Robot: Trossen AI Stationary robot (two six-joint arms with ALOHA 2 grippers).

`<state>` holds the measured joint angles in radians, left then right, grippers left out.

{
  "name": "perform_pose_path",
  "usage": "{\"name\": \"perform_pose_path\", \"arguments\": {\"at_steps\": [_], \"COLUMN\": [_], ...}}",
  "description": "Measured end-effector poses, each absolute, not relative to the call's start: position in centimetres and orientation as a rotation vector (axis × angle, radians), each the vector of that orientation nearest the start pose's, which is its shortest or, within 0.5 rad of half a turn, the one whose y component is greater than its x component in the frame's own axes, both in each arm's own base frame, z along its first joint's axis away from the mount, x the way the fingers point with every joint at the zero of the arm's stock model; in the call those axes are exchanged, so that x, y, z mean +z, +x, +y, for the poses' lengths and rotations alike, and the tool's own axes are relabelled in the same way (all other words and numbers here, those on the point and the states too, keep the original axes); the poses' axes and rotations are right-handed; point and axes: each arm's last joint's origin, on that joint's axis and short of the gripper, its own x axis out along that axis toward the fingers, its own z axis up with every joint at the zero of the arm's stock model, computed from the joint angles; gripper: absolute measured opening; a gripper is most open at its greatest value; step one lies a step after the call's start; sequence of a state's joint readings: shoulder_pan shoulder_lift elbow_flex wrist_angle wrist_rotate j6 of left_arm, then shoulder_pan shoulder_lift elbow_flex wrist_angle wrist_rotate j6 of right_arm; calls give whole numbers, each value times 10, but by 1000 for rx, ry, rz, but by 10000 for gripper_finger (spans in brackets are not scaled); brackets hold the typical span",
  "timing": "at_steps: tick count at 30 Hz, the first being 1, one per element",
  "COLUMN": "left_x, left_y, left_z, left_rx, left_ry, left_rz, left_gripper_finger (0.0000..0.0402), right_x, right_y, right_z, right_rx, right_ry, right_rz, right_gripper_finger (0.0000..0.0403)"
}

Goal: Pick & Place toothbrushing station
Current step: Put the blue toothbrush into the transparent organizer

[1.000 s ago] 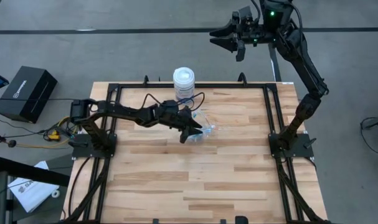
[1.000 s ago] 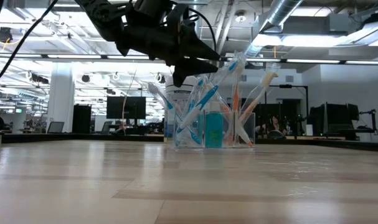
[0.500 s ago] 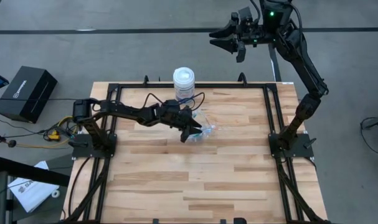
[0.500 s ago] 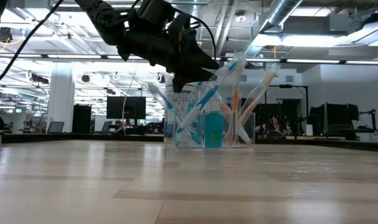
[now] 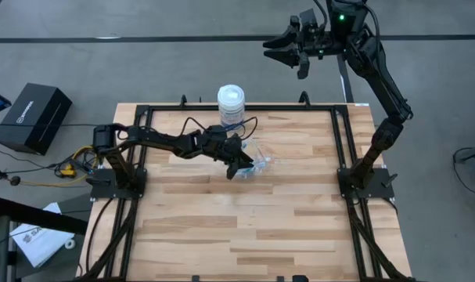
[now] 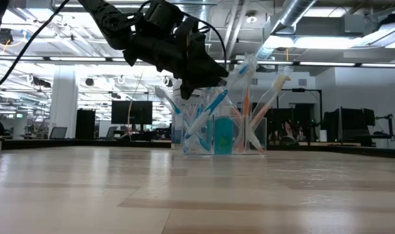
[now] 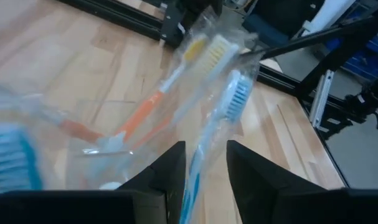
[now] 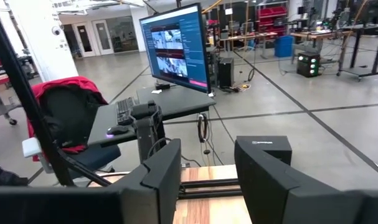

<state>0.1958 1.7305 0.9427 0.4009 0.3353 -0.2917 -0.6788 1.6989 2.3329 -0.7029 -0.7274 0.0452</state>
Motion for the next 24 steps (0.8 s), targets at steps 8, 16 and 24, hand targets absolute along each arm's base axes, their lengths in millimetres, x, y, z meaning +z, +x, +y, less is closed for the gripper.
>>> {"name": "perform_pose_path", "arguments": {"at_steps": [8,16,24], "left_x": [193,192,192], "left_y": [363,363,363], "left_z": [60,61,61], "left_rx": [-95,-88,-85], "left_ry": [-409,-392,-388], "left_rz": [392,390,389], "left_gripper_finger": [134,72,2], "right_x": [553,552,552], "right_y": [249,249,249], "right_z": [-176,-176,-176], "right_rx": [57,57,57], "right_ry": [90,88,88], "right_rz": [54,54,54], "right_gripper_finger": [142,137,138]}}
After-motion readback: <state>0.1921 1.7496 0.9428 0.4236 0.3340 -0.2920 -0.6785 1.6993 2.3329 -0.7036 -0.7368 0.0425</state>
